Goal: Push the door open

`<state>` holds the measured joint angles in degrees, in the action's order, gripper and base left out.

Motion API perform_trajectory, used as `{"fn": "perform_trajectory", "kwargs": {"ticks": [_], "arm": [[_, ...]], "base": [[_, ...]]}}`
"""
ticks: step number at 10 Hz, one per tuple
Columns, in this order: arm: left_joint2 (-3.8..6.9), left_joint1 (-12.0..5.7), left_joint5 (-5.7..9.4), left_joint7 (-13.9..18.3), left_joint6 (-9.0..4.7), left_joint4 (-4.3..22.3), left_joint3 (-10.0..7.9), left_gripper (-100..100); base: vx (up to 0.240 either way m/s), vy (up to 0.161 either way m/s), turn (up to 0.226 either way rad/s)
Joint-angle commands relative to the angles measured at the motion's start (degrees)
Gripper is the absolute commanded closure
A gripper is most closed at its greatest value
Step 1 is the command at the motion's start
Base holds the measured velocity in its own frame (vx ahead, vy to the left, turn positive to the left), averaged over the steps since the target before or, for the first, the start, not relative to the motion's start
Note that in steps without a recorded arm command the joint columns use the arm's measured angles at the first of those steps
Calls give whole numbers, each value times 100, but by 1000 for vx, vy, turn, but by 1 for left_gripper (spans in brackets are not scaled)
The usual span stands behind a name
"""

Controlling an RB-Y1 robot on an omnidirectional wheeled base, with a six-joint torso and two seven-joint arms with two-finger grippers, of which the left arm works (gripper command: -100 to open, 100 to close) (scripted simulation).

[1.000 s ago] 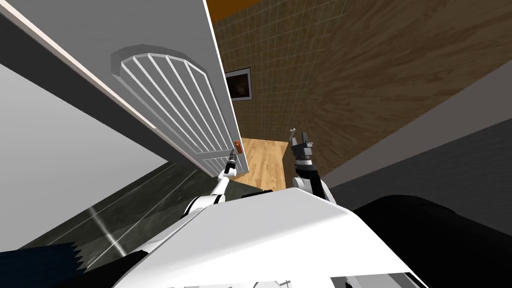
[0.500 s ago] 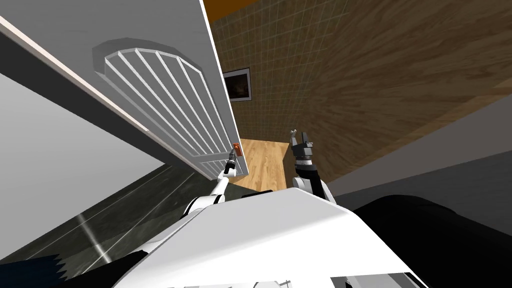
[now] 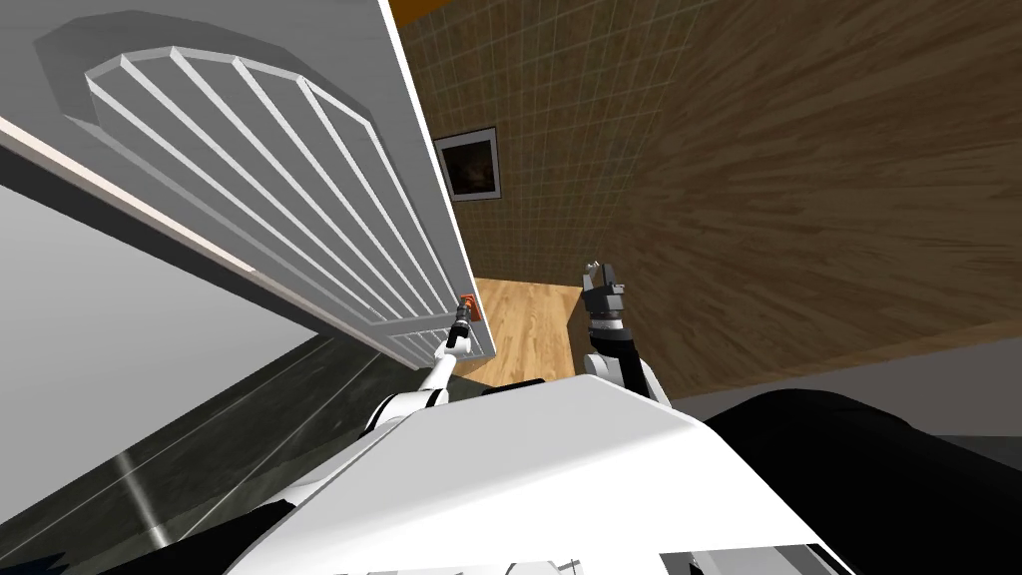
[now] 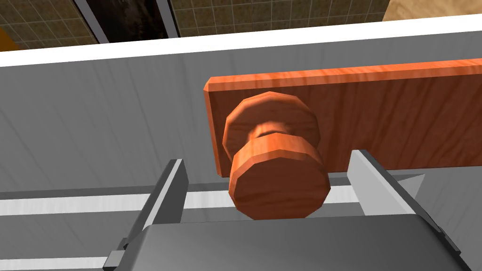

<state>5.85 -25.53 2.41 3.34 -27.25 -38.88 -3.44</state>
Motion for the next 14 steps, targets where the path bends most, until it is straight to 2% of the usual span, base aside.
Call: {"fn": "perform_trajectory", "kwargs": {"ticks": [1, 2, 7, 14], "arm": [[0, 0, 0, 0, 0, 0, 0, -100], [0, 0, 0, 0, 0, 0, 0, 100], [0, 0, 0, 0, 0, 0, 0, 100], [135, 36, 109, -116, 17, 48, -337, 100]], "base": [[95, 1, -4], [-15, 1, 6], [-18, 0, 1], [176, -66, 41]]}}
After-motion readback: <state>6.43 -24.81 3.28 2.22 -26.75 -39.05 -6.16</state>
